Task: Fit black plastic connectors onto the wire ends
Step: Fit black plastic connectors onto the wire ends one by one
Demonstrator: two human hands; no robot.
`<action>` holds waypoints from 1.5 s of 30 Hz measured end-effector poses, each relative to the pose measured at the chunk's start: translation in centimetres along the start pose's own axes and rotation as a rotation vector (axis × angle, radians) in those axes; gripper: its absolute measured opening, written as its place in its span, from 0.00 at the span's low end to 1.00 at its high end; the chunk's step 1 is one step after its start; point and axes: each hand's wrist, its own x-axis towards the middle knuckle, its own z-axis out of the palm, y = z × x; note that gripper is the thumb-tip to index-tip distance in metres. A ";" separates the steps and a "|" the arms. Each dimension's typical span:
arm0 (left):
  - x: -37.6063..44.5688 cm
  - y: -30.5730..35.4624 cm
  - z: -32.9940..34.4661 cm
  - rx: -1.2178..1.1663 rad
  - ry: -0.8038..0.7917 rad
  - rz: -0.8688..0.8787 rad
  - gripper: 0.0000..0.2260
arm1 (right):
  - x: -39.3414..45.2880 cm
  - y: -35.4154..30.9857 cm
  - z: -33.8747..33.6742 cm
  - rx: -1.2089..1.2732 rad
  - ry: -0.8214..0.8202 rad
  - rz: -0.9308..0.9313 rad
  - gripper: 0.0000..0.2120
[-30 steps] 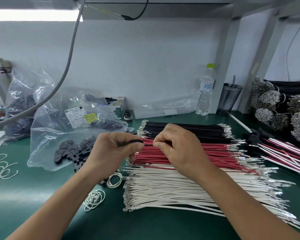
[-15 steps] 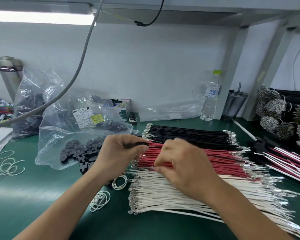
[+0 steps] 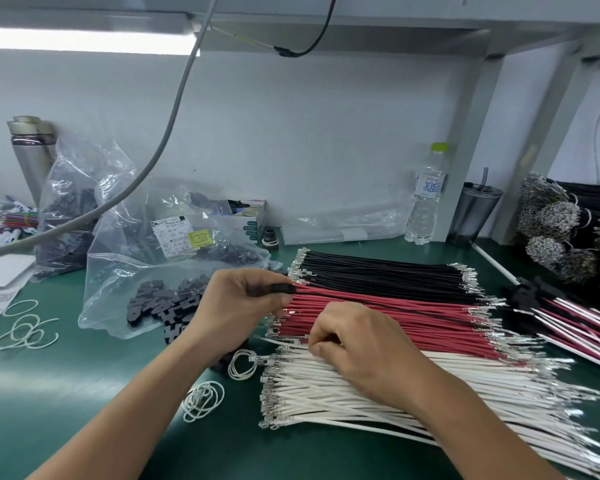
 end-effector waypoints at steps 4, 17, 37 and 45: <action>0.2 -0.1 0.0 -0.011 0.012 -0.014 0.09 | -0.1 -0.1 0.0 0.016 -0.032 -0.024 0.08; 0.1 0.1 -0.4 -0.076 -0.006 -0.029 0.09 | -0.3 0.5 -1.9 0.062 0.192 -0.061 0.05; -0.8 1.5 0.2 -0.188 -0.135 -0.033 0.11 | -0.3 0.8 -1.3 0.084 0.556 -0.138 0.03; -1.0 1.5 -0.2 -0.099 -0.172 -0.018 0.10 | -0.1 0.7 -0.6 0.095 0.554 -0.181 0.02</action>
